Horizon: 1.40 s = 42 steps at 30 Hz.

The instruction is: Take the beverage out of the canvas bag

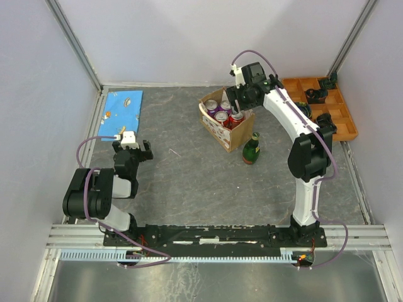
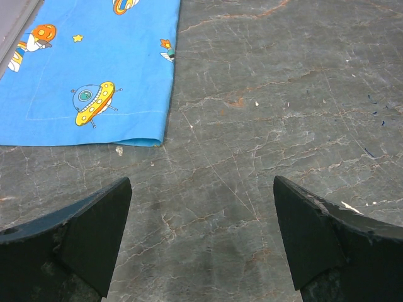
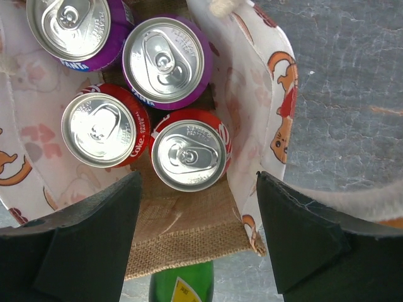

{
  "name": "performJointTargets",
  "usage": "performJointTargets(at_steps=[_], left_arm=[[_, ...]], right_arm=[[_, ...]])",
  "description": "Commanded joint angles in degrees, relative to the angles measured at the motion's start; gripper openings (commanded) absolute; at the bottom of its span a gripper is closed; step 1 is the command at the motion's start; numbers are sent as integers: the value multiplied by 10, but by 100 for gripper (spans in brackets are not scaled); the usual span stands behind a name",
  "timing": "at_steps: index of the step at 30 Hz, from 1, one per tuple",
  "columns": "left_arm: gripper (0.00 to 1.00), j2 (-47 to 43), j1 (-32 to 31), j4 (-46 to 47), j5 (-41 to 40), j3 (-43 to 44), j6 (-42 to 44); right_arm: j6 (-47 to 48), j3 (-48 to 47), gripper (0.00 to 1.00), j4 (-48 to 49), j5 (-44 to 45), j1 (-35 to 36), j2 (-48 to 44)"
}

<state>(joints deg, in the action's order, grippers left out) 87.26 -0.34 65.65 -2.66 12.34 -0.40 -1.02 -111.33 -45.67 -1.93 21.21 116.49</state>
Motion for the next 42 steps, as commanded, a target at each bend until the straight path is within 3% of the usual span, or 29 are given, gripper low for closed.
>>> performJointTargets(at_steps=[1,42], left_arm=[[99,-1,2,18,2,12,-6],[99,-2,2,18,2,12,-6]], right_arm=[[-2,-35,82,-3,-26,2,9],[21,-64,76,-27,34,11,120]])
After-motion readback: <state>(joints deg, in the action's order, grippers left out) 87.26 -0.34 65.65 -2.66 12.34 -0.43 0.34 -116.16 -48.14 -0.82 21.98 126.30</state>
